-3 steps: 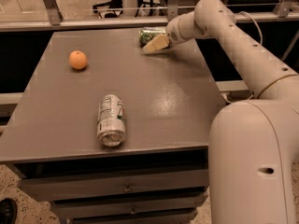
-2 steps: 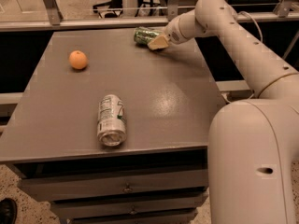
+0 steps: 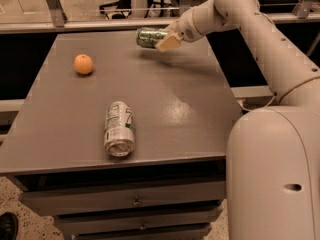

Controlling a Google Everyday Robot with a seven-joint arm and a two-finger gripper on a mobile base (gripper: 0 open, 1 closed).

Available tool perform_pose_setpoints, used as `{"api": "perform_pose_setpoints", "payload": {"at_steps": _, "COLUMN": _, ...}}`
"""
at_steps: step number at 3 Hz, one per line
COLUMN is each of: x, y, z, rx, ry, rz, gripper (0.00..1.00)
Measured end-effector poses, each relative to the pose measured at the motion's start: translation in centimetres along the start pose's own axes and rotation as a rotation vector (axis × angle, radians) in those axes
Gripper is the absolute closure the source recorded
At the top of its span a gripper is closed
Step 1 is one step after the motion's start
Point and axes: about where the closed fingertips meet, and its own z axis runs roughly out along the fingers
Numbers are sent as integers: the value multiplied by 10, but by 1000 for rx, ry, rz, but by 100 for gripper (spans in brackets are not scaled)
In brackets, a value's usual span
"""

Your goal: Move green can near orange

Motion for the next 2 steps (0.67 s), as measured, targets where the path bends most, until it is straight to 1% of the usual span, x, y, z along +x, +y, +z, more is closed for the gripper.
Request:
{"api": "perform_pose_setpoints", "payload": {"at_steps": 1, "x": -30, "y": 56, "z": 6, "rx": -188, "ry": -48, "rz": -91, "gripper": 100}}
{"api": "perform_pose_setpoints", "payload": {"at_steps": 2, "x": -44, "y": 101, "z": 25, "rx": -336, "ry": -71, "rz": -124, "gripper": 100}}
